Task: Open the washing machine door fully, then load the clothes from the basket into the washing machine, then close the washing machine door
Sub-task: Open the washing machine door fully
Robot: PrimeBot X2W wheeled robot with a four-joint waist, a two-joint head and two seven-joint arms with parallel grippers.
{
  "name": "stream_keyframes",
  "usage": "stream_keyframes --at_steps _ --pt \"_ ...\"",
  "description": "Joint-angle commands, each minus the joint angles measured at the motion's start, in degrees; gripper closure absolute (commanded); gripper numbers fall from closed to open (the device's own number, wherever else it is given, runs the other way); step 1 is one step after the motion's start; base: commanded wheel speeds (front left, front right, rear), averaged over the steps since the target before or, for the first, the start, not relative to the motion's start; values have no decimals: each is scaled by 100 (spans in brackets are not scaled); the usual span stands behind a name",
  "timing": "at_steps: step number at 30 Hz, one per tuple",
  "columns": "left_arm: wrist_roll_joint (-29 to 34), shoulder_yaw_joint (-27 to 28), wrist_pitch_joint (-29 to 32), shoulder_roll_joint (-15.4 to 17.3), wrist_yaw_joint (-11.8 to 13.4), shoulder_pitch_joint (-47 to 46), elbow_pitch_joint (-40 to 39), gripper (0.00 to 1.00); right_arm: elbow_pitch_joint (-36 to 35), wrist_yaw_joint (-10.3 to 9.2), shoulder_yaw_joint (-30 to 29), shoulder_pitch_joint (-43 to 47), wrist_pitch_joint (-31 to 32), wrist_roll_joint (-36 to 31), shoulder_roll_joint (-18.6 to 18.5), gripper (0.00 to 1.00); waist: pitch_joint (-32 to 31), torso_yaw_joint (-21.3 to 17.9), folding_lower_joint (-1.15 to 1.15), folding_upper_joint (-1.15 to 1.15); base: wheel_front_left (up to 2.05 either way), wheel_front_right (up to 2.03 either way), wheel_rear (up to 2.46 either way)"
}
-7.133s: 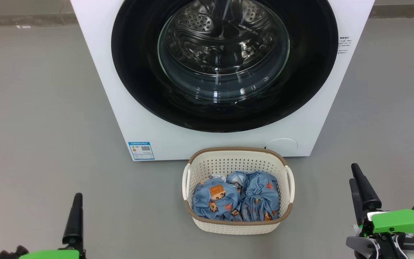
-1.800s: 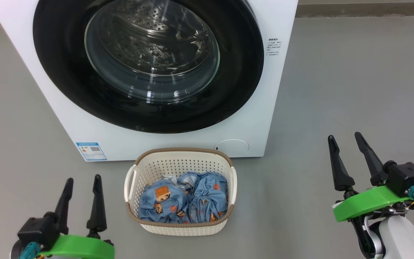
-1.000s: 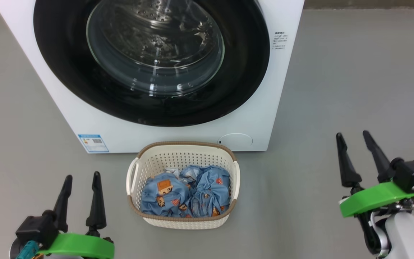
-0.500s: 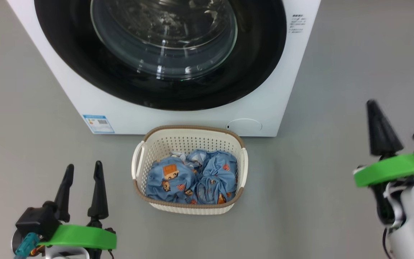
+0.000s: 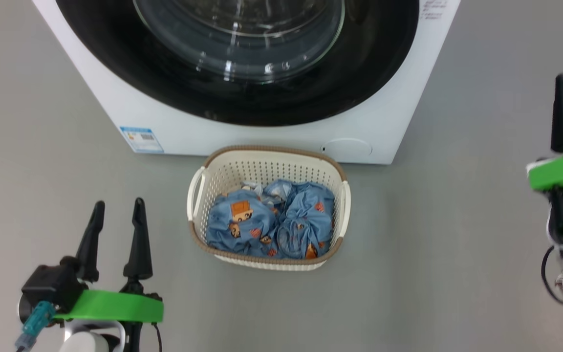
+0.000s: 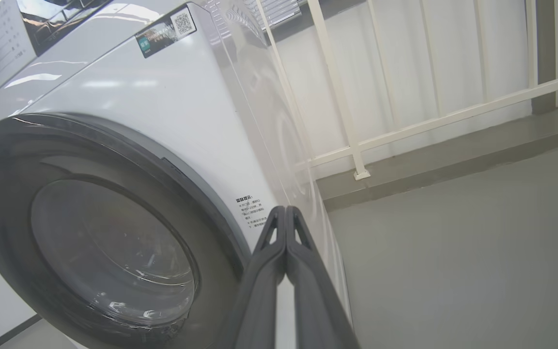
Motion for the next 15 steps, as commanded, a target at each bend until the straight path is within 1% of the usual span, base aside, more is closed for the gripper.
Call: stream_keyframes --at_steps 1,7,15 --pt "23 156 -43 97 -23 -209 -205 0 -33 1 191 -243 -5 245 -126 100 160 68 0 0 0 0 0" --pt "23 133 -43 87 -25 -332 -313 0 240 1 476 -833 431 1656 -364 100 463 179 0 0 0 0 0" --pt "-10 89 -43 48 -27 -480 -324 0 241 1 779 -1521 1066 3029 -729 100 809 360 0 0 0 0 0"
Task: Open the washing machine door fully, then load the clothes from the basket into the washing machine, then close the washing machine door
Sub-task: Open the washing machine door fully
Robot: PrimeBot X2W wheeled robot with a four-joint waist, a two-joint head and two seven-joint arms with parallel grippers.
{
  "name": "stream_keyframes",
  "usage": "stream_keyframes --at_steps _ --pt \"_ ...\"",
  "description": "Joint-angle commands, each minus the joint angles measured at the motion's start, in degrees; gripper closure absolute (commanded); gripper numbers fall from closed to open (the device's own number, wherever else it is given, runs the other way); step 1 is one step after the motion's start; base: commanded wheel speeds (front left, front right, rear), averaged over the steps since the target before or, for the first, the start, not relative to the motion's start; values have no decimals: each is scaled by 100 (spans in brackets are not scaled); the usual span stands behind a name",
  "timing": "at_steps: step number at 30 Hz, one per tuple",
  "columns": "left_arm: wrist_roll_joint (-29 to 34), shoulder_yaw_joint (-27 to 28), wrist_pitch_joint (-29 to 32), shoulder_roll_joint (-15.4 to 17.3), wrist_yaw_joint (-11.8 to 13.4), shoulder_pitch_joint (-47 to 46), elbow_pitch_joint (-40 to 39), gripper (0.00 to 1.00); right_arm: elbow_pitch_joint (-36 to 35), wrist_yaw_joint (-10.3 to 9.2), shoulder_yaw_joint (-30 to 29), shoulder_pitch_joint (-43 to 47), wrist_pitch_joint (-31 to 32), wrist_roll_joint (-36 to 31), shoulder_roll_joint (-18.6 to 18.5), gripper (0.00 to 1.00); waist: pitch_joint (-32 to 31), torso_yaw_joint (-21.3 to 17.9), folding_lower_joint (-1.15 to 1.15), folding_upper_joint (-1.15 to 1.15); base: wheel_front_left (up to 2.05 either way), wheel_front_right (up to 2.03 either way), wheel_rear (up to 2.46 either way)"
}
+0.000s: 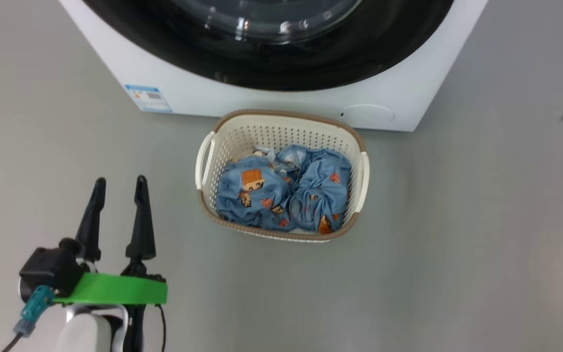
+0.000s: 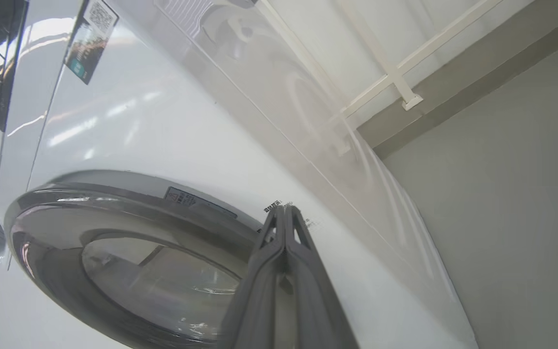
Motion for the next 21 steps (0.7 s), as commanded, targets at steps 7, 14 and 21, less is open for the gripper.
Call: stream_keyframes --at_steps 7,14,21 --pt "-53 107 -38 66 -19 -309 -115 0 -255 1 221 -498 694 924 -334 100 329 266 -1 0 0 0 0" --pt "-97 77 -38 43 -19 -395 -143 0 -358 1 328 -968 1089 1418 -580 100 572 418 -1 0 0 0 0" --pt "-162 57 -38 17 -19 -501 -184 0 -360 1 415 -1412 1741 1862 -692 100 841 537 -1 0 0 0 0"
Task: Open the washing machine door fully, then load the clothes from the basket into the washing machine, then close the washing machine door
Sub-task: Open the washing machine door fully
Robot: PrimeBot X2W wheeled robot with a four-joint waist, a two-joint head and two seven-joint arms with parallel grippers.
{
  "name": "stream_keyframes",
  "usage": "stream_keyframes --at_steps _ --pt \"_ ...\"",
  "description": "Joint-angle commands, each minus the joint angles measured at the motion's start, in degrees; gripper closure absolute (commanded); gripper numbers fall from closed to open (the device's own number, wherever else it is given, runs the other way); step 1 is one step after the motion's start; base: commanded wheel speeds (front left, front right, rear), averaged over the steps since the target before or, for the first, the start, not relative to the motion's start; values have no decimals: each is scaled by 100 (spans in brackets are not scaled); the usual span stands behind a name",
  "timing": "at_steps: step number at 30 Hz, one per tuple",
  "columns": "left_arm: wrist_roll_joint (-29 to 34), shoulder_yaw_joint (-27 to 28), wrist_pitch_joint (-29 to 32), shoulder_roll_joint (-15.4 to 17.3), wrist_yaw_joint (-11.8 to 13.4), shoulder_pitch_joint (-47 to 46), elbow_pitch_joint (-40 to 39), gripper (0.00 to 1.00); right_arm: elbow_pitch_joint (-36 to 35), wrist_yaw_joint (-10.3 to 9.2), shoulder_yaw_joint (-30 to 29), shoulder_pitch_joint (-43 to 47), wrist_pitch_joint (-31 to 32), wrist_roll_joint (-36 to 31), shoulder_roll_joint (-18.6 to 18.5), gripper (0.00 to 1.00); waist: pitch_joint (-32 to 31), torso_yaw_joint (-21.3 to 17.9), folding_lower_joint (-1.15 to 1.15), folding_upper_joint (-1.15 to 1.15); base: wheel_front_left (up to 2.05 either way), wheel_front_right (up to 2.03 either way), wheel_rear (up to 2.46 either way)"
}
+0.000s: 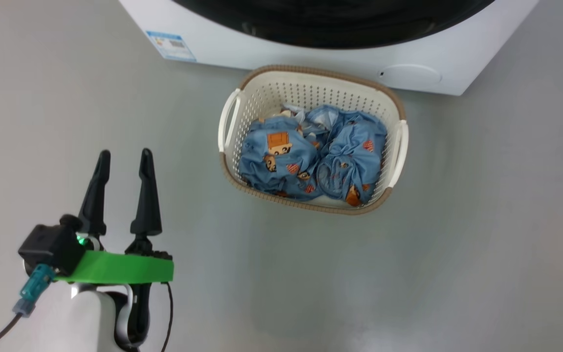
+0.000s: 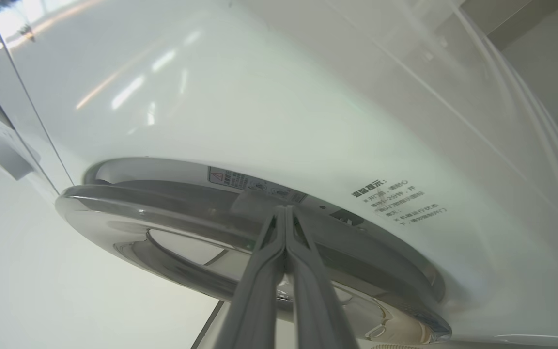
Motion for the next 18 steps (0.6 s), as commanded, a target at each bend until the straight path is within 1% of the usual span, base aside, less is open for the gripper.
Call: stream_keyframes --at_steps 1,8,18 --pt "-67 152 -37 94 -12 -124 -199 0 -157 1 53 -145 144 113 -89 100 145 91 0 0 0 0 0" --pt "-168 103 -37 72 -12 -174 -250 0 -162 1 62 -515 566 325 -142 100 347 208 0 0 0 0 0" --pt "-421 -28 -37 62 -12 -227 -297 0 -25 1 149 -1078 973 294 -257 100 550 373 0 0 0 0 0"
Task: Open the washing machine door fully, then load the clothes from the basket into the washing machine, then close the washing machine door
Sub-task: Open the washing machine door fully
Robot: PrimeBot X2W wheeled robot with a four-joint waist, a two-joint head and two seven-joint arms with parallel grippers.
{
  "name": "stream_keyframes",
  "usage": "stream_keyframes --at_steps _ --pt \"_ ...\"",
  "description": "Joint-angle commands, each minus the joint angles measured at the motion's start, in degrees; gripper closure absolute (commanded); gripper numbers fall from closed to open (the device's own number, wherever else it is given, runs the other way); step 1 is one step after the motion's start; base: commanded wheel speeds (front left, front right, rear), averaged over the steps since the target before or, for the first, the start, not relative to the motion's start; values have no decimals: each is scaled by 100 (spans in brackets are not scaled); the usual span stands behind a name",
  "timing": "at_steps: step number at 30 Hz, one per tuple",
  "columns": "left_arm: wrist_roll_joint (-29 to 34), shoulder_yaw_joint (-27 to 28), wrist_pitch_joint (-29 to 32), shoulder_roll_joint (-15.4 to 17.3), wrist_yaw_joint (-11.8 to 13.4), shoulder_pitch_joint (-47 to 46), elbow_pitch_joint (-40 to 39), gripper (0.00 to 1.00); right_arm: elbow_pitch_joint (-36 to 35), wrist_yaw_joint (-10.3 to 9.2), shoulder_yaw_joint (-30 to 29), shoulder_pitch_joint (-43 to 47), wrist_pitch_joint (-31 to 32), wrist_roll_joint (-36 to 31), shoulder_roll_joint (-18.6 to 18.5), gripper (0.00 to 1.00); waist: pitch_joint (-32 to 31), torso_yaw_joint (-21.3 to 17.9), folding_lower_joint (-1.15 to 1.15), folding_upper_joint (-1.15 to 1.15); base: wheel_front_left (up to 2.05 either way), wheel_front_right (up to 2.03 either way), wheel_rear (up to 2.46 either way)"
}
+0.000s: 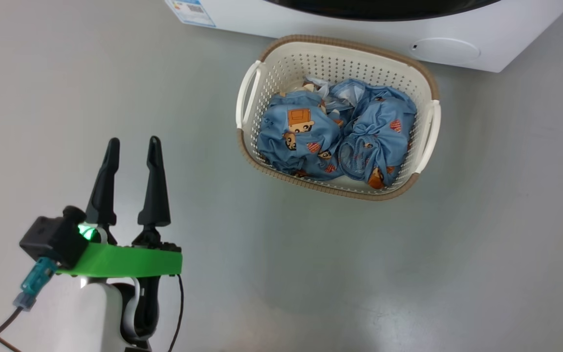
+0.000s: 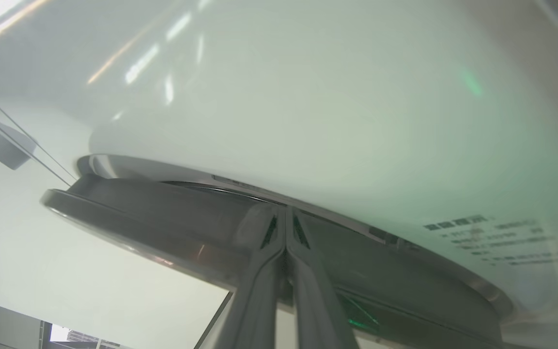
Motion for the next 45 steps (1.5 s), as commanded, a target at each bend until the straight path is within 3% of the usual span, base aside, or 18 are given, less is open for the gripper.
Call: stream_keyframes --at_steps 1,14,34,45 --pt "-82 139 -37 127 -12 -59 -156 0 -86 2 31 -140 81 -22 -63 100 52 58 0 0 0 0 0" --pt "-144 122 -37 126 -12 -95 -72 0 114 2 404 -416 490 -181 29 100 71 132 0 0 0 0 0" --pt "239 370 -37 126 -12 431 191 0 -554 2 791 1576 881 141 180 100 -1131 -221 0 0 0 0 0" --pt "382 602 -37 126 -12 797 300 0 -1114 2 925 2605 973 299 459 100 -1719 -27 0 0 0 0 0"
